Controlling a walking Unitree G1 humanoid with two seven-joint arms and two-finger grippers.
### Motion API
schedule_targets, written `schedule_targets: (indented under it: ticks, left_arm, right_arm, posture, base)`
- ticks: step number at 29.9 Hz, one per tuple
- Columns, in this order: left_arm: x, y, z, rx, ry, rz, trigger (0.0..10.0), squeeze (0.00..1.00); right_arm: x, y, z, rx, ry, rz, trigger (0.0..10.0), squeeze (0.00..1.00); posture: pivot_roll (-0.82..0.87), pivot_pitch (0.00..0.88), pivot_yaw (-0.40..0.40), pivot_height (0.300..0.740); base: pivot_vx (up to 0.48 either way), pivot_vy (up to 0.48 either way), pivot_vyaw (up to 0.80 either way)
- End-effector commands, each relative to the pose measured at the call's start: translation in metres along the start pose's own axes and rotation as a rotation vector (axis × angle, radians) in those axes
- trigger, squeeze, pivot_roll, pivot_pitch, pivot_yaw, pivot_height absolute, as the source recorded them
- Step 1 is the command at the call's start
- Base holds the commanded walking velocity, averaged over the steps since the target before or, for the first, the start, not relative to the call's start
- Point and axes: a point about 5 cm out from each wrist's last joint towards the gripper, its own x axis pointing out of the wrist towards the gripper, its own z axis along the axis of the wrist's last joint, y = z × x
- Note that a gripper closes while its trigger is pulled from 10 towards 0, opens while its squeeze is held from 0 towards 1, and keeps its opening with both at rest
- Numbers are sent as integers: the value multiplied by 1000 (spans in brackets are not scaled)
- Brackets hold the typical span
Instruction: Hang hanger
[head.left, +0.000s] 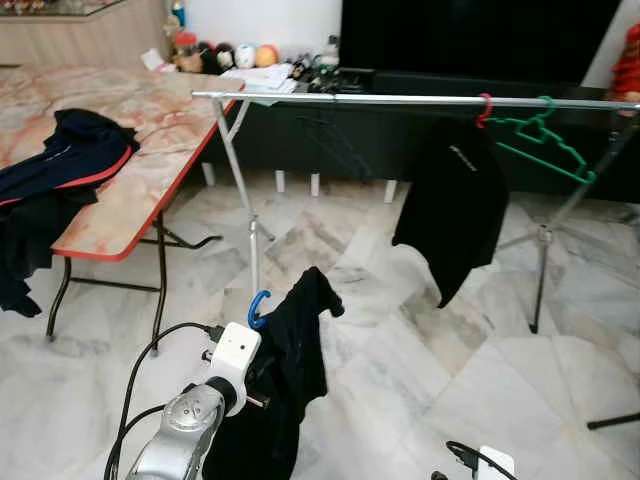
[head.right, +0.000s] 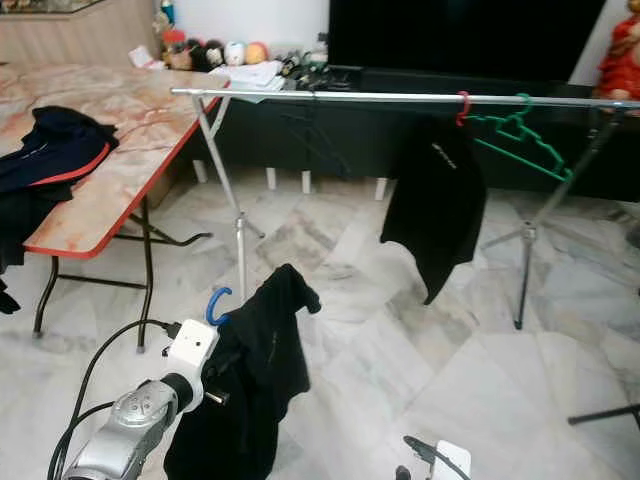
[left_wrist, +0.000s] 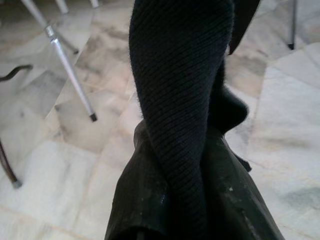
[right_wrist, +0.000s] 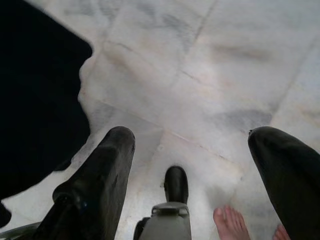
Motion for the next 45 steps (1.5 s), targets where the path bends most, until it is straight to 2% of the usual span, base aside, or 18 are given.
schedule_targets:
  ticks: [1, 5, 18, 22, 30, 34, 40, 45]
  left_arm:
    - [-2, 1, 4, 2, -15, 7, 10000, 0]
    - [-3, 1, 2, -6, -8, 8, 10000, 0]
    - [-5, 3, -2, -20, 0, 12, 10000, 0]
    - [-4, 3, 0, -90, -17, 25, 10000, 0]
    - [-8, 3, -3, -95, -13, 29, 10000, 0]
    - [-9, 3, -5, -71, -10, 35, 10000, 0]
    - [-8, 3, -5, -39, -8, 35, 10000, 0]
    - [-7, 4, -2, -37, -22, 56, 10000, 0]
  right_arm:
    - [-1, -1, -5, -5, 11, -7, 10000, 0]
    - [-2, -2, -10, -41, 28, 0, 10000, 0]
    - [-3, -2, -19, -35, 32, 5, 10000, 0]
    - [-4, -2, -23, -35, 44, 5, 10000, 0]
    - [-5, -2, -28, -55, 61, 15, 10000, 0]
    - [-5, -2, -29, -52, 63, 16, 10000, 0]
    - [-6, -2, -30, -51, 64, 14, 10000, 0]
    - [-6, -3, -29, -51, 62, 9, 10000, 0]
  posture:
    - [66, 99, 3, 740]
    - [67, 96, 2, 740]
    - [49, 64, 15, 740]
    - [50, 48, 24, 740]
    - [69, 29, 20, 740]
    - [65, 20, 23, 740]
    - [66, 14, 22, 740]
    - [65, 29, 15, 740]
  base:
    - [401, 0, 0]
    - [406, 0, 0]
    - [417, 0, 0]
    - [421, 0, 0]
    - [428, 0, 0]
    - [406, 0, 0]
    - [0, 0, 0]
    - [0, -394, 0]
